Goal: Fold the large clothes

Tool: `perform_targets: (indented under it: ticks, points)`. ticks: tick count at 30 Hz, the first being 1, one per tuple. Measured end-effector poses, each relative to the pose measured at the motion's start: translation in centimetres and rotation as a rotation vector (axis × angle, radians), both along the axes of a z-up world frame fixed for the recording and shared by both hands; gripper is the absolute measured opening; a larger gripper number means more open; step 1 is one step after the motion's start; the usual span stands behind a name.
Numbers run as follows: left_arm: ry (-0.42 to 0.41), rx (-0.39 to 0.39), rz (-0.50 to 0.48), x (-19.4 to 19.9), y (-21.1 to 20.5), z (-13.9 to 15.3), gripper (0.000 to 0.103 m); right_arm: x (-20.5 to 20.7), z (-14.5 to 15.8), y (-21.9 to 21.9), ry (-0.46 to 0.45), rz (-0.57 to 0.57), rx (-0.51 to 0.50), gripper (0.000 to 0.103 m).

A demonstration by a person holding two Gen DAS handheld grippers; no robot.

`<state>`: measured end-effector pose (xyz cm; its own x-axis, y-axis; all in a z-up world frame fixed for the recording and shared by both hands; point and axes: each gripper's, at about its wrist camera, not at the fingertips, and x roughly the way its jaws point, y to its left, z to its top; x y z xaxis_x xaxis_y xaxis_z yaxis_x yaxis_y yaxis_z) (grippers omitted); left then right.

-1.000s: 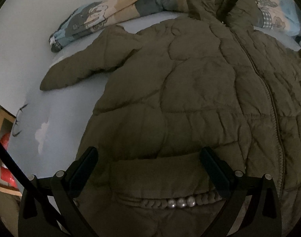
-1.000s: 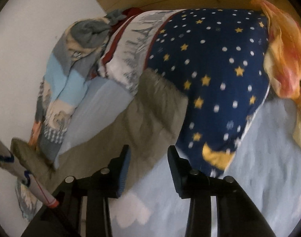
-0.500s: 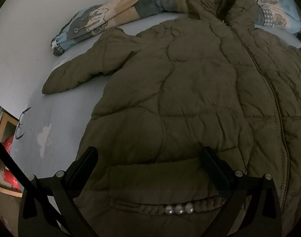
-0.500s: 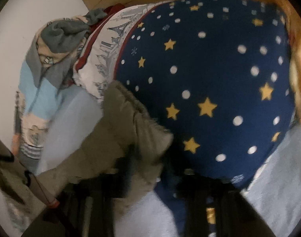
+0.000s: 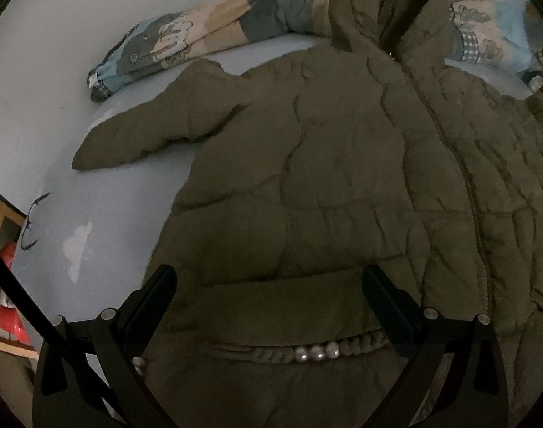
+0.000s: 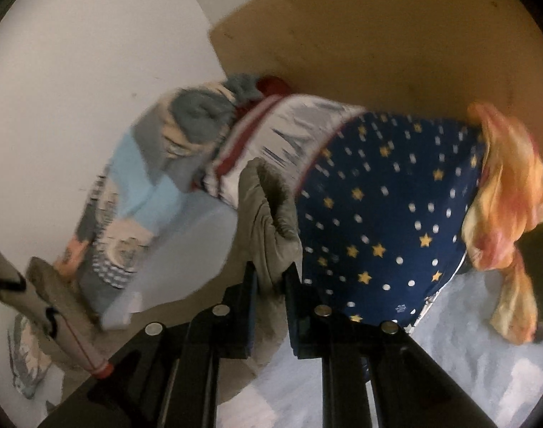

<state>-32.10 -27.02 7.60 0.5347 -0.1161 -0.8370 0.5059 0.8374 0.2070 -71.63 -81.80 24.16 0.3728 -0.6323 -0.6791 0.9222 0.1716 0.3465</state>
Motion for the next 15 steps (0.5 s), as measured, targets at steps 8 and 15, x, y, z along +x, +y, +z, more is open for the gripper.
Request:
perform_targets:
  ticks: [8, 15]
  points:
    - [-0.005, -0.059, 0.007, 0.5, 2.2, 2.0, 0.103, 5.1, 9.0, 7.1, -0.012, 0.128, -0.099, 0.014]
    - [0.012, -0.122, 0.042, 1.6, 4.4, 3.4, 0.103, 12.0, 13.9, 15.2, -0.026, 0.275, -0.166, 0.014]
